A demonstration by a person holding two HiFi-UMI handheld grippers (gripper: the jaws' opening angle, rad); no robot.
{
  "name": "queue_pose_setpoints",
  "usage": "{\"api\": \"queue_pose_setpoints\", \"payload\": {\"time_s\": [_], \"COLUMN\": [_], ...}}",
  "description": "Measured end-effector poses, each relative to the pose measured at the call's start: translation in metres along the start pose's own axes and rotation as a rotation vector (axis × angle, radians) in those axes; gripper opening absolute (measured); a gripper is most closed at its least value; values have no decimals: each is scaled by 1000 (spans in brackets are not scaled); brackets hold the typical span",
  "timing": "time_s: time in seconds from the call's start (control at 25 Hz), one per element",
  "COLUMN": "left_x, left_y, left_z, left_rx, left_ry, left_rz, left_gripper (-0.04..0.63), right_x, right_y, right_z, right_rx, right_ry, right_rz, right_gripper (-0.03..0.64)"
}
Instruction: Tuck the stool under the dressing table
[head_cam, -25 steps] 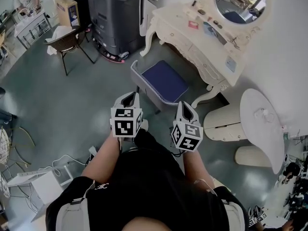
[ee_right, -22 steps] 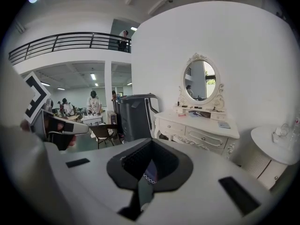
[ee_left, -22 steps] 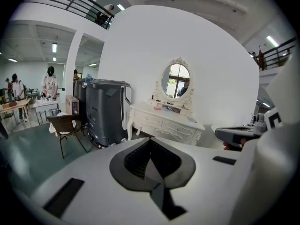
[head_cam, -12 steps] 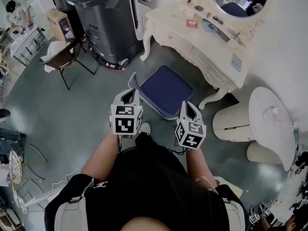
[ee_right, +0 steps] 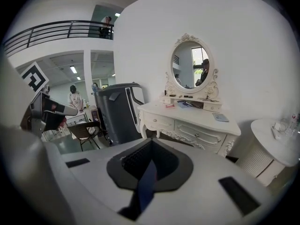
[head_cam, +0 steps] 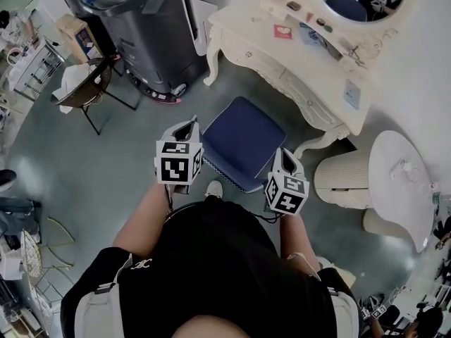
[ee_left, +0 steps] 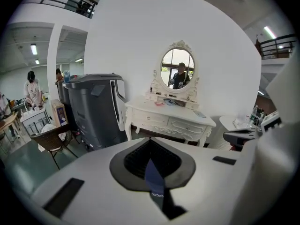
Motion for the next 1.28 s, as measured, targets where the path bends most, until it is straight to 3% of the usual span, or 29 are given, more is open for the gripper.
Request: {"api": "queue_pose_setpoints", "payload": {"time_s": [0.4, 0.6, 0.76, 0.88, 1.04, 1.12, 1.28], "left_x": [-68, -107, -145, -163, -179, -185, -189], "left_y": [-41, -70, -110, -141, -182, -199, -228], "left_z": [-25, -10, 5, 16, 32, 42, 60], "left_rx": [-184, -383, -577, -705, -825, -873, -965], "left_ry": [-3, 115, 152, 118, 102, 133, 273], "left_rz": [41, 234, 324, 355, 352, 356, 385], "left_gripper": [5, 6, 8, 10, 84, 115, 172], "right_x": [1, 11, 33, 46, 52, 52, 65], "right_y": [-44, -50, -66, -58, -50, -48, -50], "right_z": [-16, 11, 51, 81, 109, 122, 151], "right_rx": [-82, -216, -428, -532, -604, -635, -700], "right_ry": [-3, -32, -206, -338, -527, -648, -792], "right_rz": [19, -3, -47, 17, 101, 120, 169], "right_gripper": [6, 6, 7, 8, 8, 10, 88]}}
Point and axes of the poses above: the fingertips, and each gripper's own axes: y backward along the fingers, x to its right, z out of its underside, the point moved 10 cm from there along y, backward along the fingers, and after that the axes turned 11 degrees about z, right-handed, at the moved point
